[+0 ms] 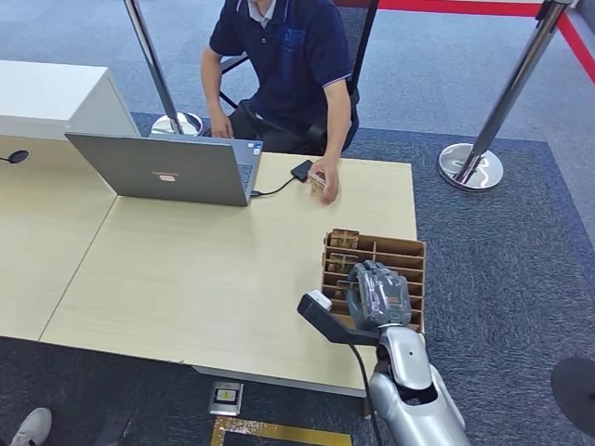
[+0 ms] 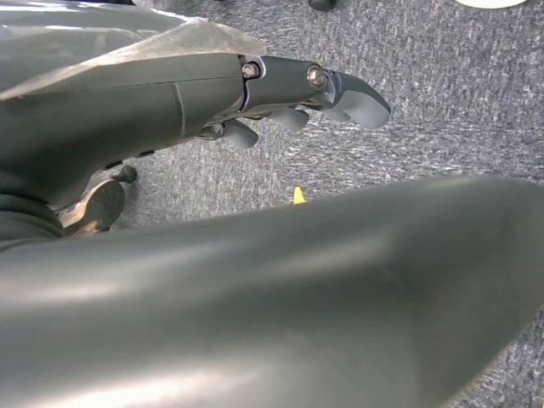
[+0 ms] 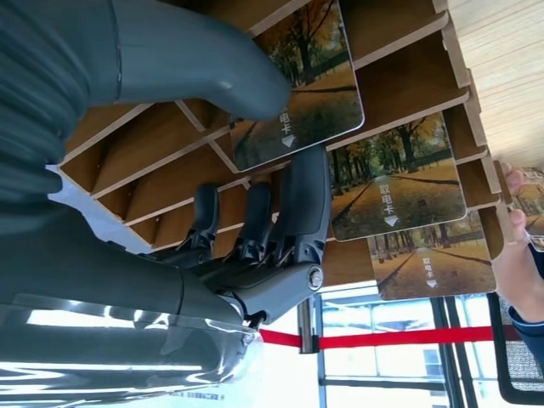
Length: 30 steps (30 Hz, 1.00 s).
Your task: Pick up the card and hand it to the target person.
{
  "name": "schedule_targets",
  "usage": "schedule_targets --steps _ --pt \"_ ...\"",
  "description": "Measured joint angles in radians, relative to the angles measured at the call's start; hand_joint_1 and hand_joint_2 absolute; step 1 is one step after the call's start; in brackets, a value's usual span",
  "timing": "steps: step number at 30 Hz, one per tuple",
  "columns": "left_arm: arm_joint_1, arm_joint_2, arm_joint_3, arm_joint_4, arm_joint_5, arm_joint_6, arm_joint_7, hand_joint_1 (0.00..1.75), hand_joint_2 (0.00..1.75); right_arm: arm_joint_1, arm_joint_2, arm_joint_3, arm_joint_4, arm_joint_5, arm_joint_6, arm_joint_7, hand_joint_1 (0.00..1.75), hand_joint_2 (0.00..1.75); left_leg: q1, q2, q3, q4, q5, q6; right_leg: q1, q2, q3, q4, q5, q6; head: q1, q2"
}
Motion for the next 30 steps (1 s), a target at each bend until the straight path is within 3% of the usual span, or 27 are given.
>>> schedule_targets --steps 8,13,22,30 --pt "0.001 0.0 0.0 0.0 -0.001 0.0 0.0 0.0 0.0 0.0 0.003 -0.006 0.002 -0.002 -0.003 0.0 1.3 1.75 0.0 0.0 0.001 0.0 0.0 0.0 0.0 0.0 0.001 0.0 0.0 0.0 0.0 0.0" --pt "0.001 0.0 0.0 0.0 -0.002 0.0 0.0 0.0 0.0 0.001 0.003 -0.008 0.002 -0.003 -0.004 0.0 1.75 1.75 0.0 0.0 0.002 0.0 0.0 0.0 0.0 0.0 0.002 0.0 0.0 0.0 0.0 0.0" --pt "0.0 0.001 0.0 0.0 -0.005 0.0 0.0 0.0 0.0 0.025 -0.01 -0.008 -0.029 -0.004 -0.01 -0.018 1.75 1.75 0.0 0.0 0.004 0.0 0.0 0.0 0.0 0.0 0.004 0.0 0.0 0.0 0.0 0.0" --pt "0.003 0.006 0.0 0.0 -0.003 -0.001 -0.001 0.0 0.0 0.091 -0.06 0.005 -0.273 -0.06 0.091 -0.113 1.75 1.75 0.0 0.0 0.004 0.0 0.0 0.0 0.0 0.0 0.004 0.0 0.0 0.0 0.0 0.0"
